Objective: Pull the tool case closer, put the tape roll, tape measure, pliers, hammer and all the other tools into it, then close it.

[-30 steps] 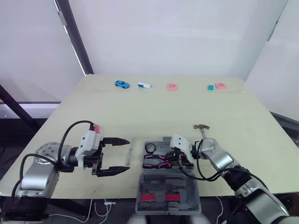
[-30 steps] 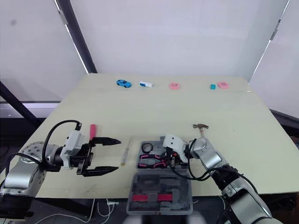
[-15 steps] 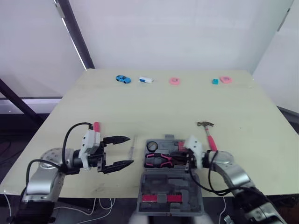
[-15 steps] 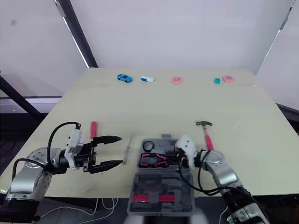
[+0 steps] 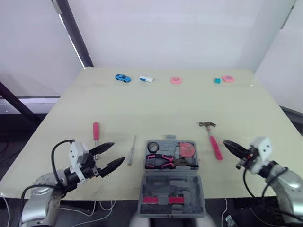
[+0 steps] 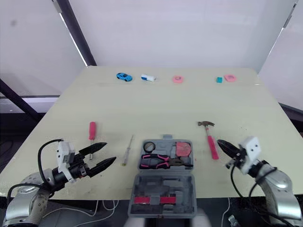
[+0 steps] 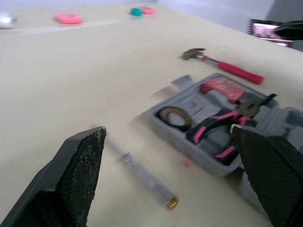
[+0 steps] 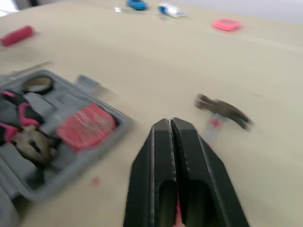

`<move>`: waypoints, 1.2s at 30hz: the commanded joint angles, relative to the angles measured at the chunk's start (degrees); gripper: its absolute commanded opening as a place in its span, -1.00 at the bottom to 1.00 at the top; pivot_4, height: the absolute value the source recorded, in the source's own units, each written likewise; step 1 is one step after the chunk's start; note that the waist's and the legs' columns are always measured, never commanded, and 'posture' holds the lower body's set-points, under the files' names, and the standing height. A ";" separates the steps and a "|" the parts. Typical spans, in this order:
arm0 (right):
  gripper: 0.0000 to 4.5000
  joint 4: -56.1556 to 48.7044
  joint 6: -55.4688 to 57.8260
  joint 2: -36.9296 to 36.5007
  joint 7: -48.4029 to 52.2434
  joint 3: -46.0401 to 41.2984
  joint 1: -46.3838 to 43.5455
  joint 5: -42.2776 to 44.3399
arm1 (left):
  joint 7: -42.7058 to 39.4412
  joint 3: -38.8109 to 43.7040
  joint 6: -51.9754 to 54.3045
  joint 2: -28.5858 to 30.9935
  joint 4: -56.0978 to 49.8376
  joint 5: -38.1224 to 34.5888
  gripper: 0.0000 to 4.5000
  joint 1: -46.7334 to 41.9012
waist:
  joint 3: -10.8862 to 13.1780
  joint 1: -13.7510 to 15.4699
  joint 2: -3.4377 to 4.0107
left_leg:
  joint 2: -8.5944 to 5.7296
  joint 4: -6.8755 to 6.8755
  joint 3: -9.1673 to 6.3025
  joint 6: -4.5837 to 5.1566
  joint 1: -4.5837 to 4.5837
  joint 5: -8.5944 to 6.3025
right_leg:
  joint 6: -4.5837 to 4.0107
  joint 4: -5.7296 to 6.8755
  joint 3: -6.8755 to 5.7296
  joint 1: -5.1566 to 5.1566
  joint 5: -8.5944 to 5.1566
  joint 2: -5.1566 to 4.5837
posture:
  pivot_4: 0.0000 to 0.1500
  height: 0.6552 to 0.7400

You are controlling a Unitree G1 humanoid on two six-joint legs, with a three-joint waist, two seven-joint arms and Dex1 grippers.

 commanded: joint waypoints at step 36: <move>0.95 -1.01 -6.34 -9.99 7.95 -1.53 12.09 1.30 | -5.76 -2.98 -5.86 6.34 2.72 7.09 1.00 2.47 | 0.20 0.08 0.01 | -0.06 -0.02 0.02 -0.01 0.02 -0.02 | -0.17 -0.07 -0.36 -0.06 0.11 -0.64 | 1.00 1.00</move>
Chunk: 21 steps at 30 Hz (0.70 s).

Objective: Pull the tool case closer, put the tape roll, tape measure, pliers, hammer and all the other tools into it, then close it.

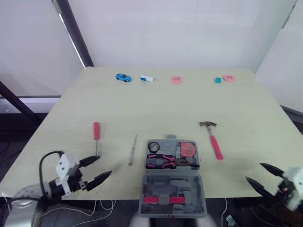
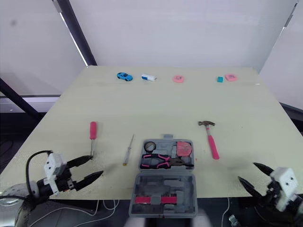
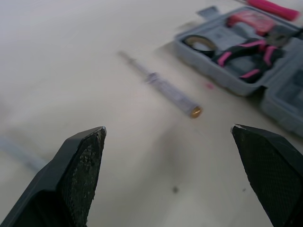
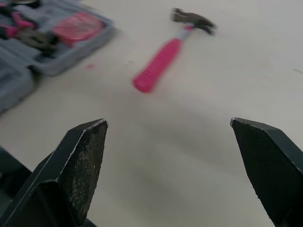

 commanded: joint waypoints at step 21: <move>-0.99 4.63 7.64 -3.23 6.54 29.63 -24.21 -13.71 | -10.08 -20.51 -4.06 -0.16 4.61 9.66 -1.00 -13.40 | 0.04 0.15 -0.07 | 0.00 0.13 0.02 0.01 -0.03 0.01 | 0.16 0.08 -0.05 0.13 0.12 0.32 | 1.00 1.00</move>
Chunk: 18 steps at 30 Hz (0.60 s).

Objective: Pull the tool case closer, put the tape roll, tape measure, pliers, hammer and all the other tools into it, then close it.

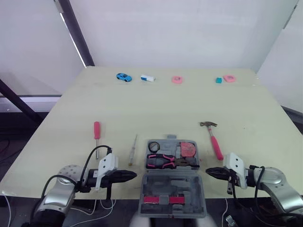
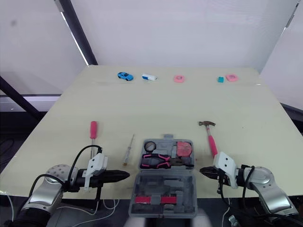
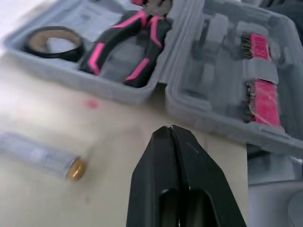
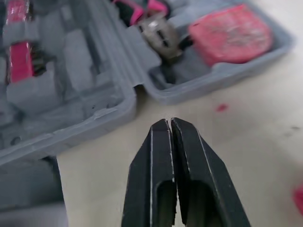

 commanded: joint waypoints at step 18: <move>-0.99 2.43 -1.51 3.18 -0.80 4.61 -3.32 -3.10 | 0.21 -3.48 -1.15 -2.29 8.83 2.76 -1.00 -5.95 | 0.00 -0.06 0.00 | 0.01 0.06 -0.03 0.00 0.01 0.00 | 0.02 0.06 0.00 0.03 0.02 0.05 | 1.00 1.00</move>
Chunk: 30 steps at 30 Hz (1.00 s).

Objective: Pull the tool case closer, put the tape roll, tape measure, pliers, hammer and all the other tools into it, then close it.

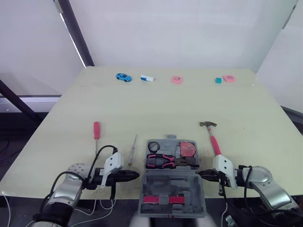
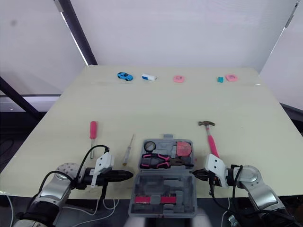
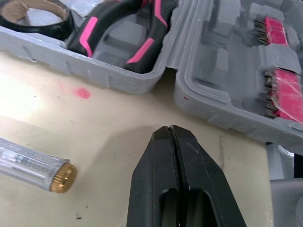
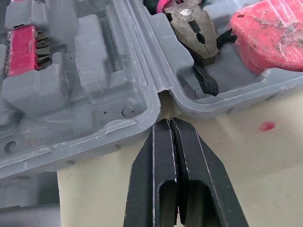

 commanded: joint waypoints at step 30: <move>-0.99 0.07 0.09 3.58 -2.35 0.40 -2.08 -0.67 | 1.57 -3.49 2.28 -5.06 -0.03 1.48 -1.00 -5.52 | 0.00 -0.07 0.00 | 0.00 0.07 -0.05 0.00 0.01 0.01 | 0.02 0.06 0.08 0.02 0.02 0.11 | 1.00 1.00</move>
